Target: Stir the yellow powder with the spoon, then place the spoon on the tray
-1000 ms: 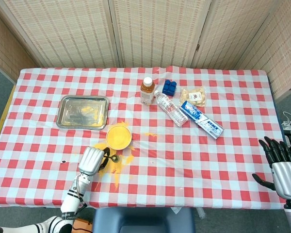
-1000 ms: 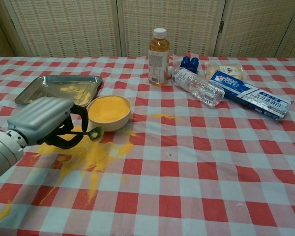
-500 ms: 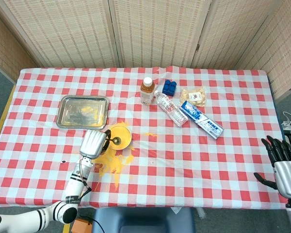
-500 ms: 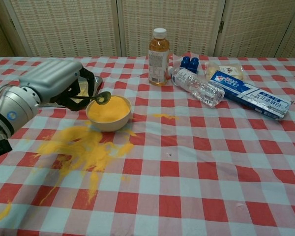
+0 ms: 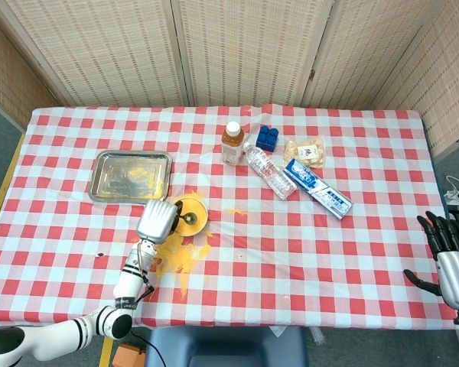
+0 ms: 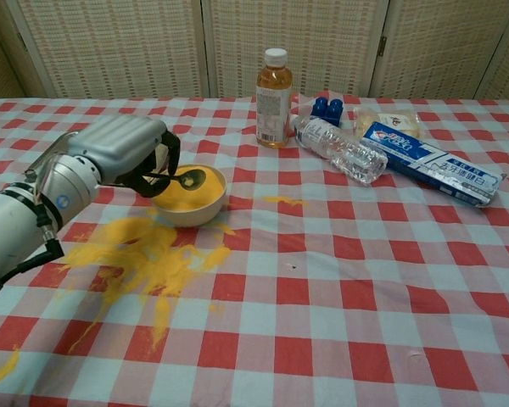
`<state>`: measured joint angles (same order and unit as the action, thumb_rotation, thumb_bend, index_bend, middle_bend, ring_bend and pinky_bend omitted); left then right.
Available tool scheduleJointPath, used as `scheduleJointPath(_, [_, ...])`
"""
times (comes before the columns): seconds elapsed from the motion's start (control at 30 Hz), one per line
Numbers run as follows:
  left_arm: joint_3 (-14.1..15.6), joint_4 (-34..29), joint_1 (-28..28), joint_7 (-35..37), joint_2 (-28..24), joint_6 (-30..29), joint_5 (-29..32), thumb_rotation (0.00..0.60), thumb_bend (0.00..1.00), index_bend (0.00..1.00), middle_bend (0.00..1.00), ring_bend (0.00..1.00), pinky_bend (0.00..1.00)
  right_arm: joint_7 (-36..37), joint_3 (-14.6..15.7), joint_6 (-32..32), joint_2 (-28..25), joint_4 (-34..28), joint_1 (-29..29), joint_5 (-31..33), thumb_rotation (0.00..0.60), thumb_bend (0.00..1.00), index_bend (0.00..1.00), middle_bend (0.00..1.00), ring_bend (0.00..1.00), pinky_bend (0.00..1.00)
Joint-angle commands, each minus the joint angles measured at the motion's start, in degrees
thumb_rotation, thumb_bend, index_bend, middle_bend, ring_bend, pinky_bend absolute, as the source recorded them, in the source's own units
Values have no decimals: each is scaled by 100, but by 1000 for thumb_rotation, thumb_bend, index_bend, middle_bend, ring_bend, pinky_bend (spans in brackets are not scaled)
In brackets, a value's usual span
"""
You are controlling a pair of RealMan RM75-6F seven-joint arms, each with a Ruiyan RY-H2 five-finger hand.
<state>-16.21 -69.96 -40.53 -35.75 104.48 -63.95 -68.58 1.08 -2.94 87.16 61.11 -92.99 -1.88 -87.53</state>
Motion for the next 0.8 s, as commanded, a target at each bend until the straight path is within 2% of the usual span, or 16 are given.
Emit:
scheduleJointPath(0.03, [47,96,-31,52,35,34,23,600,433,404,1000,1000,1000,-9,5,4,-1,-6,1,-10,600,65,0,0,0,0])
scheduleJointPath(0.13, [75,170,-37,91,26,15,27,600,434,326,1000,1000,1000,-12,10,27,-2,-10,12,-27,600,65,0,0,0,0])
scheduleJointPath(0.33, [115,-15,22,162,-160,-115,-3,600,434,327,1000,1000,1000,-6,7,26,-3,-4,13,-23,600,65,0,0,0,0])
scheduleJointPath(0.5, [217,-663,198,40,-631,-112,146,600,497,361,1000,1000,1000,-15,9,24,0,-3,14,-24,600,65,0,0,0,0])
scheduleJointPath(0.8, [341,-1713,358,-518,-1313,126,1062,600,546,352,1000,1000,1000,-56,28,70,5,-29,35,-74,600,65,0,0,0,0])
